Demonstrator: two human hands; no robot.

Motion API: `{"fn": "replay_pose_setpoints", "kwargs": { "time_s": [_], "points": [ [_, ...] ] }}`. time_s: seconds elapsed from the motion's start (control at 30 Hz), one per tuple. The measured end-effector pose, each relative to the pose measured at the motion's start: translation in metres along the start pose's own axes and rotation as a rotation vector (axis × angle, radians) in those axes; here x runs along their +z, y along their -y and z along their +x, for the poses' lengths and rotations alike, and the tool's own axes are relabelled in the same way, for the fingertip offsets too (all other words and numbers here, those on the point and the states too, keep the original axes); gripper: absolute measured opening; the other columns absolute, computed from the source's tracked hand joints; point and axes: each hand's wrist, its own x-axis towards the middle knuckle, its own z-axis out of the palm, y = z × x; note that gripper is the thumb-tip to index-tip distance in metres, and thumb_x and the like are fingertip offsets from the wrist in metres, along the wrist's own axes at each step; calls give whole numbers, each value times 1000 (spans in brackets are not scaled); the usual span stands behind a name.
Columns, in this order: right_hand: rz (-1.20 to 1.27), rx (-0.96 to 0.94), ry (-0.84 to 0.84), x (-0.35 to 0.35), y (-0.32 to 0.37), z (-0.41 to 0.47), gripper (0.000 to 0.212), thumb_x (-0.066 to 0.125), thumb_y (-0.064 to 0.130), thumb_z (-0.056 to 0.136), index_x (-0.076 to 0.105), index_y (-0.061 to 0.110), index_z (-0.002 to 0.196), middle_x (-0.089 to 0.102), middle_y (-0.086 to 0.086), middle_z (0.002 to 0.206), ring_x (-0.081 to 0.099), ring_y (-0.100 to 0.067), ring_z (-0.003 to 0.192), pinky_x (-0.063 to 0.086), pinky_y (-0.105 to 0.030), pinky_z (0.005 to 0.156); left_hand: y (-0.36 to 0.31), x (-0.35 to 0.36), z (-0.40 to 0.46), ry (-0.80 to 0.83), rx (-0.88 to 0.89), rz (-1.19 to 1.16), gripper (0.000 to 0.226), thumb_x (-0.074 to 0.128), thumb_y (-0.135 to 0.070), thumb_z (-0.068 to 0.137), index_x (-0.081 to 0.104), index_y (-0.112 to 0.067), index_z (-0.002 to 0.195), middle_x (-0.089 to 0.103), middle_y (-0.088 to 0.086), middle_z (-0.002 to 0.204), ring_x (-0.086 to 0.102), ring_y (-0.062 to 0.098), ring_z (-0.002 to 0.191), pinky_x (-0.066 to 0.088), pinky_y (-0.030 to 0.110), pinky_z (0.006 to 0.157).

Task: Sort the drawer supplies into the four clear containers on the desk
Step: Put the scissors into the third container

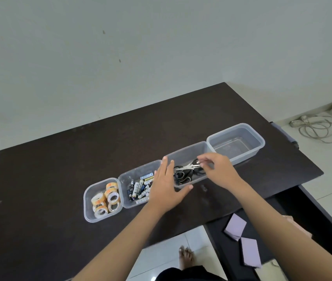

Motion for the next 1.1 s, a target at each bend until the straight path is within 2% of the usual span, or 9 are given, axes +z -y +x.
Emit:
{"fn": "replay_pose_setpoints", "kwargs": {
  "time_s": [0.1,0.2,0.3,0.5,0.63,0.73,0.87,1.0,1.1],
  "points": [
    [68,-73,-74,0,1,-29,25,61,1,85,69,11,108,70,-3,97,64,-10,89,44,-1,77,-8,5,-34,-52,4,-61,85,61,-54,82,21,-18,149,13,-3,160,12,13,147,16,30,118],
    [90,-106,-75,0,-1,-66,26,62,2,84,68,12,108,70,0,92,64,-7,86,42,0,77,-18,15,-72,-51,-5,-102,82,60,-51,84,23,-18,149,18,-6,158,13,9,146,16,21,114],
    [76,-114,-13,1,-9,-107,27,63,3,84,68,12,109,70,0,93,65,-7,88,42,-1,78,-30,32,-112,-10,-69,-143,80,59,-50,85,22,-19,149,18,-6,158,14,10,145,21,25,114],
    [9,-35,162,-11,-36,-195,25,60,5,87,67,14,110,67,3,93,63,-4,88,46,-6,79,-60,76,-186,54,-145,-199,78,58,-49,87,23,-15,148,24,-1,156,18,13,145,19,24,114],
    [-51,43,204,-34,-60,-240,24,60,6,85,68,13,106,70,1,94,65,-4,84,53,-23,81,-84,107,-219,108,-195,-245,73,57,-50,87,27,-19,146,30,-4,153,26,12,142,27,27,112],
    [-117,98,209,-56,-80,-259,23,59,7,87,68,13,108,70,-1,98,66,-11,87,54,-26,81,-101,126,-226,155,-202,-252,71,56,-50,87,29,-21,146,30,-5,153,26,12,142,27,28,115],
    [-198,180,264,-82,-111,-265,23,56,7,89,66,11,110,69,-1,99,63,-9,86,52,-23,82,-116,147,-218,171,-259,-274,70,58,-49,86,31,-23,145,31,-6,152,29,13,140,31,30,113],
    [-265,255,307,-96,-150,-255,23,59,11,89,64,13,112,68,-1,104,59,-7,87,44,-10,72,-127,169,-198,203,-298,-263,68,58,-46,87,33,-21,144,34,-4,151,33,14,138,33,28,111],
    [-317,322,361,-105,-183,-242,23,60,13,89,64,13,112,66,-4,110,59,-12,91,47,-18,78,-135,188,-180,212,-351,-268,65,59,-44,87,36,-17,142,38,-1,148,37,16,135,34,28,110]
  ]
}}
